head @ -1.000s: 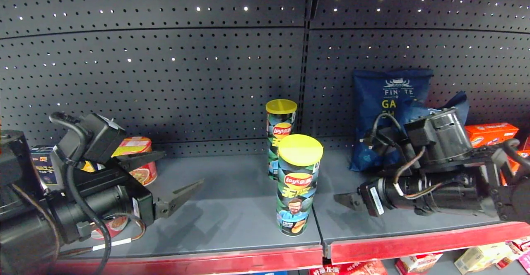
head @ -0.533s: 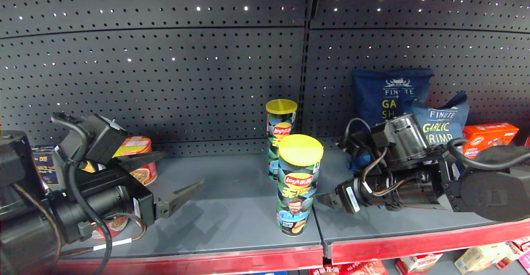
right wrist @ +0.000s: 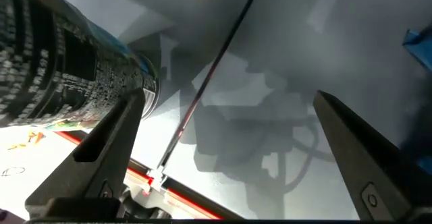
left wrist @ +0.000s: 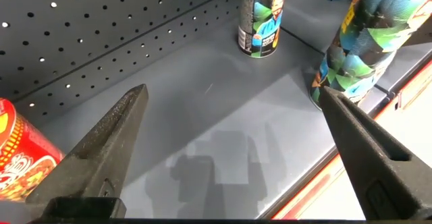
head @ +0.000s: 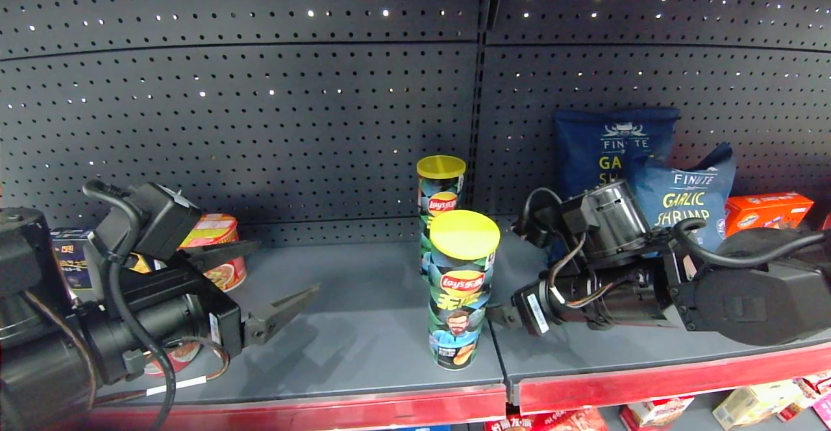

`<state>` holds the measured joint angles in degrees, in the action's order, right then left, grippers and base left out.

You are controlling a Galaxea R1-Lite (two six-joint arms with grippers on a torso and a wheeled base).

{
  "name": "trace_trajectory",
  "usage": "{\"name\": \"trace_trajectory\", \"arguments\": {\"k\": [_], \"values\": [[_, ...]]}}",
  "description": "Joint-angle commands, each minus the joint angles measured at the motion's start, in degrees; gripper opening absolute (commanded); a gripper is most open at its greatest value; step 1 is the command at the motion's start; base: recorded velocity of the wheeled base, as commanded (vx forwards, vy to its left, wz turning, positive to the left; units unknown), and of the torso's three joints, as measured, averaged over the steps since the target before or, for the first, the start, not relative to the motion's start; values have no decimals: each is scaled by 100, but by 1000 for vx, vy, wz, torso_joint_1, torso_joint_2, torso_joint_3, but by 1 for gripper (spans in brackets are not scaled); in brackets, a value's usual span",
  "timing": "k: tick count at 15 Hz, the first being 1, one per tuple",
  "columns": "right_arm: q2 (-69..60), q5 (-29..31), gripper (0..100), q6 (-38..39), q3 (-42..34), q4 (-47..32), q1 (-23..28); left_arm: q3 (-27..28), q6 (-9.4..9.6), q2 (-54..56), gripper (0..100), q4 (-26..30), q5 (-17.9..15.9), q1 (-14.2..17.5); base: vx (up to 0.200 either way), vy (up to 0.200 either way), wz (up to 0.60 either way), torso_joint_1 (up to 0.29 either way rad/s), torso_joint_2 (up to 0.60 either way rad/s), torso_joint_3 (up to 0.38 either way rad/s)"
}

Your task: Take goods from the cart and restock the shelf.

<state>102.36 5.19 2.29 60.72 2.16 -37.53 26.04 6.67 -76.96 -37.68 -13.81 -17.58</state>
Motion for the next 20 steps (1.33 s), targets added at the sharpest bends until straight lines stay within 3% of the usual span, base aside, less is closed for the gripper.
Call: {"name": "trace_trajectory", "arguments": {"k": [1, 6, 11, 12, 15, 18, 20], "values": [[-6, -1, 100, -1, 1, 4, -17, 6, 1, -12, 100, -2, 1, 0, 0, 0, 0, 0, 0, 0], [-173, 8, 100, 26, -175, 4, -8, -11, 1, -12, 100, -2, 1, 9, 0, 0, 0, 0, 0, 0], [-1588, 193, 100, -36, -403, -207, 9, -90, 1, 58, 100, -2, 1, 0, 0, 0, 0, 0, 0, 0], [-2212, 518, 100, -45, -755, -207, -61, -108, 1, 129, 100, 6, 10, 9, 0, 0, 0, 0, 0, 0], [-3522, 755, 100, -36, -1590, -154, -360, -266, 1, 296, 100, 6, 19, 9, 0, 0, 0, 0, 0, 0], [-4814, 1247, 100, -9, -2469, -216, -298, -345, 1, 586, 100, 6, 116, 18, 0, 0, 0, 0, 0, 0], [-5420, 1616, 100, -1, -3057, -181, -61, -407, 1, 849, 100, 6, 168, 220, 0, 0, 0, 0, 0, 0]]}}
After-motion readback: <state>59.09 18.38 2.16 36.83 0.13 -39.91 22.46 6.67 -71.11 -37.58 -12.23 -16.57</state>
